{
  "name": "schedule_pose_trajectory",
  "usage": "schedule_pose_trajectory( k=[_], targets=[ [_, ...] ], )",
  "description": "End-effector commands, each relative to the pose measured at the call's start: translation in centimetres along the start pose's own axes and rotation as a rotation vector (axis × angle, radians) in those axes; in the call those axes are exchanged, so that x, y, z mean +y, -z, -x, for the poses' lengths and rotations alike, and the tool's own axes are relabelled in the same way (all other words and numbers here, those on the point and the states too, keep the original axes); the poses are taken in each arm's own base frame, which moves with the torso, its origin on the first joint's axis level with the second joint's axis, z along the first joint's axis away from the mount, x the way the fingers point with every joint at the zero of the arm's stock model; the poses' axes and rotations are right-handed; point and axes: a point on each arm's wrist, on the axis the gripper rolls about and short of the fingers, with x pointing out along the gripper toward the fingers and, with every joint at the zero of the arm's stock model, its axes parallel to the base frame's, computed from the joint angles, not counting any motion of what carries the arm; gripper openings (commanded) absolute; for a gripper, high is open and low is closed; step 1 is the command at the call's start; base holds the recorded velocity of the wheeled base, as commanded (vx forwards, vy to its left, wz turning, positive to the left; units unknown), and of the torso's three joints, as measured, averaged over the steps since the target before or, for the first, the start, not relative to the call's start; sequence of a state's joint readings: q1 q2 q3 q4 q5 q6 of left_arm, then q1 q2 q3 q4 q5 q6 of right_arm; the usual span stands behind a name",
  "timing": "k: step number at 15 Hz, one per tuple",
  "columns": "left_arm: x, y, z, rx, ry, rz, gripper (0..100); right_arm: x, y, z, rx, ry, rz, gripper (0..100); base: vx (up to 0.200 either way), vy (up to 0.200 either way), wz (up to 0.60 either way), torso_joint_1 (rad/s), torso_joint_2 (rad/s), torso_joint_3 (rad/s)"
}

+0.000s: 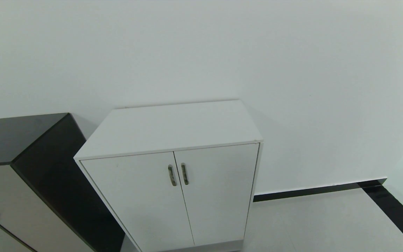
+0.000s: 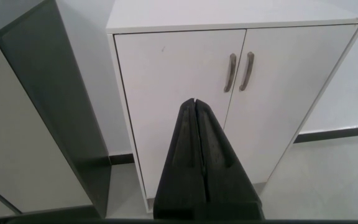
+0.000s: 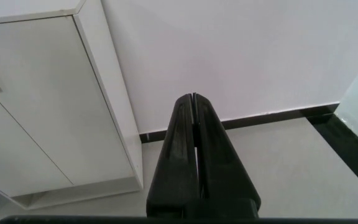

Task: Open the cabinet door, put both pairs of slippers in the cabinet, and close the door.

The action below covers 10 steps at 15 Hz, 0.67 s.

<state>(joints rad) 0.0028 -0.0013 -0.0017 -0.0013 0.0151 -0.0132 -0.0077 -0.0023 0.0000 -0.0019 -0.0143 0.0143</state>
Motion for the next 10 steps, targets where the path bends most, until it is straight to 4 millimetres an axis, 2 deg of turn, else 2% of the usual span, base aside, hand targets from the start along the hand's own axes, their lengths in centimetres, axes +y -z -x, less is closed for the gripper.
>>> schedule_pose_trajectory(
  k=[1,10],
  targets=[
    [0.0,0.0,-0.01,0.001,-0.001,0.001,0,0.0,0.0,-0.02,0.003,0.0,0.0,0,0.0,0.0,0.0,0.0,0.0,0.0],
    [0.0,0.0,-0.01,0.001,-0.001,0.001,0,0.0,0.0,-0.02,0.003,0.0,0.004,0,0.0,0.0,0.0,0.0,0.0,0.0]
  ],
)
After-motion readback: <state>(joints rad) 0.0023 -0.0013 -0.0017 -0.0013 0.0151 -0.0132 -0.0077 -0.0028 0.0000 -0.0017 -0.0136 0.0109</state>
